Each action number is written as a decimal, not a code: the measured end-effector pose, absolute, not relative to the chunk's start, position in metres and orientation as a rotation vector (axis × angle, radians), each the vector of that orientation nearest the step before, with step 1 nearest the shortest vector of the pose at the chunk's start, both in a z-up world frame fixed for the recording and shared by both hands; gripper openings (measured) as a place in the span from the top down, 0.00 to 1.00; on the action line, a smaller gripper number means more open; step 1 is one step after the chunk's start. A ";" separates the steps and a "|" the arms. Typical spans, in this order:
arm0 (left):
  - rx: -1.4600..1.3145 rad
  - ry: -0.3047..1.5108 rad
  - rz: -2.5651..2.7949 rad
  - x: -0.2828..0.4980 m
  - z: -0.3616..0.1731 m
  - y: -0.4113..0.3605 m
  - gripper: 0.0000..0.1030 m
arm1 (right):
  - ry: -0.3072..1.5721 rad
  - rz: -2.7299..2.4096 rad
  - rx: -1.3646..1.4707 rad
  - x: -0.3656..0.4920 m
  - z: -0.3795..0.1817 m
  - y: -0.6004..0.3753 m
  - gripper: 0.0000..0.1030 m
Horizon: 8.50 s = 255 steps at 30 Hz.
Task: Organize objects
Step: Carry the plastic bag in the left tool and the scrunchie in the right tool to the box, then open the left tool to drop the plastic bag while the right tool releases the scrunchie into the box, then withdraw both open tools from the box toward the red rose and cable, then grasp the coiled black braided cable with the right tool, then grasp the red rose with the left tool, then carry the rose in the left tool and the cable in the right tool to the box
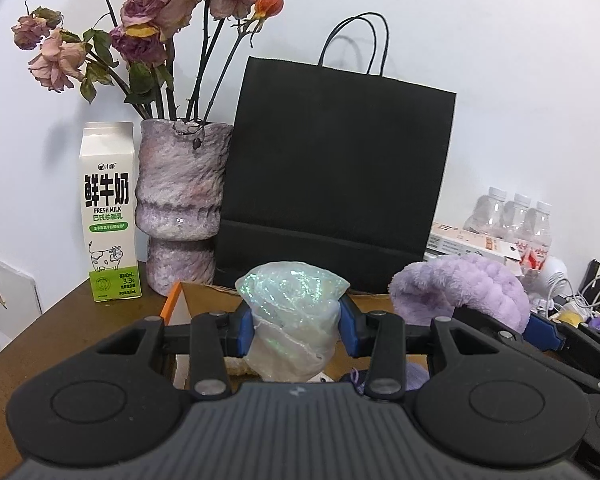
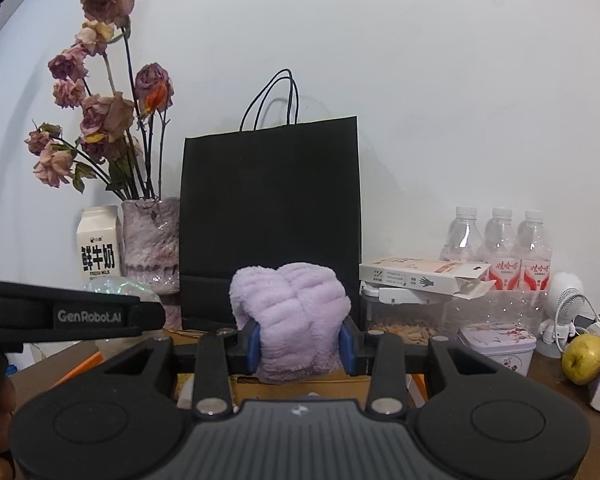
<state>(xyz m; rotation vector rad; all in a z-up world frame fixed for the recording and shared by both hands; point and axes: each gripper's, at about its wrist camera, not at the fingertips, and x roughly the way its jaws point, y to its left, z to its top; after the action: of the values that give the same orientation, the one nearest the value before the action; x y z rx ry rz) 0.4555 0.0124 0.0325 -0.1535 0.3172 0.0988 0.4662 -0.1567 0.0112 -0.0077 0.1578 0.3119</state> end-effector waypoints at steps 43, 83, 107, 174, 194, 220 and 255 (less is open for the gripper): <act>-0.098 0.337 0.169 0.469 0.016 0.023 0.00 | 0.352 0.270 -0.030 0.496 -0.018 -0.154 0.00; -0.077 0.296 0.145 0.327 0.020 0.050 0.00 | 0.295 0.284 -0.034 0.362 -0.009 -0.170 0.00; -0.088 0.349 0.128 0.236 -0.011 0.072 0.00 | 0.341 0.296 -0.054 0.275 -0.031 -0.175 0.00; -0.140 0.471 0.123 0.211 -0.035 0.104 0.00 | 0.511 0.501 -0.159 0.281 -0.056 -0.145 0.10; -0.021 0.543 0.105 0.235 -0.037 0.076 0.00 | 0.331 0.279 -0.060 0.249 -0.039 -0.201 0.10; -0.063 0.654 0.037 0.321 -0.052 0.022 0.61 | 0.347 0.184 -0.003 0.264 -0.039 -0.217 0.10; -0.088 0.350 0.095 0.259 0.017 -0.018 0.62 | 0.240 0.240 -0.027 0.272 0.000 -0.209 0.10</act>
<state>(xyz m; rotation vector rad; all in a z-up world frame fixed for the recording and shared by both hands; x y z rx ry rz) 0.2589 -0.0177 0.0174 -0.0881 0.3499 0.0947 0.2718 -0.2093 0.0002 -0.0269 0.2399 0.2397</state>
